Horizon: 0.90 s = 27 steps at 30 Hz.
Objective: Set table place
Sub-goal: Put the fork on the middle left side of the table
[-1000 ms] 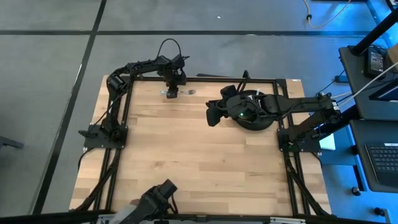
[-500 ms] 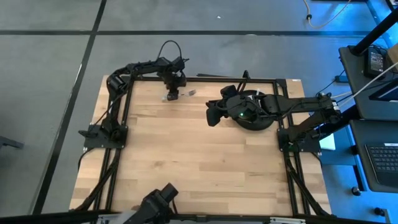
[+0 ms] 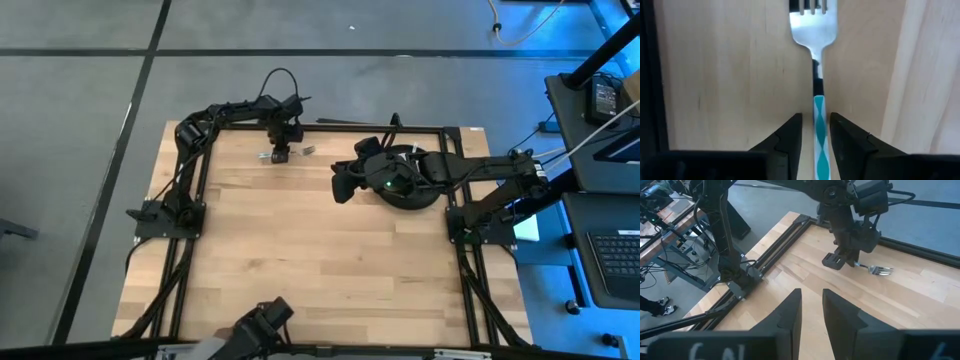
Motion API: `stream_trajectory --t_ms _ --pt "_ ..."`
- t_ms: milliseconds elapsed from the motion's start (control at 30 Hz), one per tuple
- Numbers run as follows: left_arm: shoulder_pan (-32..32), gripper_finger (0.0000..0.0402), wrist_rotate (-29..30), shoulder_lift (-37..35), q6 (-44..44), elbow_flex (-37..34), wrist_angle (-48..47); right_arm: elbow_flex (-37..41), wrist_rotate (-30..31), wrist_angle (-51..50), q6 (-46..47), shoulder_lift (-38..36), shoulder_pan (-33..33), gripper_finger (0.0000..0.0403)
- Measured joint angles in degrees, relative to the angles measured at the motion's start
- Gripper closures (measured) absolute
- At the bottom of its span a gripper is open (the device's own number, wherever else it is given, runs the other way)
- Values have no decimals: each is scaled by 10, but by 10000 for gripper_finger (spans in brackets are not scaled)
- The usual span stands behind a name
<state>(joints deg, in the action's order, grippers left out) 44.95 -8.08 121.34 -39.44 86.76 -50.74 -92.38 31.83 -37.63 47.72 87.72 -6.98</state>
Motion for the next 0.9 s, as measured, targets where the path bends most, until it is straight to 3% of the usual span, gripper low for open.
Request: stream_trajectory --t_ms 267,667,900 --pt "-1 387 -2 0 14 1 6 0 0 0 0 0 0 323" --pt "-31 394 1 -2 192 6 -26 0 0 0 0 0 0 323" --pt "-77 395 4 -18 298 87 -63 0 1 -3 -6 0 0 323"
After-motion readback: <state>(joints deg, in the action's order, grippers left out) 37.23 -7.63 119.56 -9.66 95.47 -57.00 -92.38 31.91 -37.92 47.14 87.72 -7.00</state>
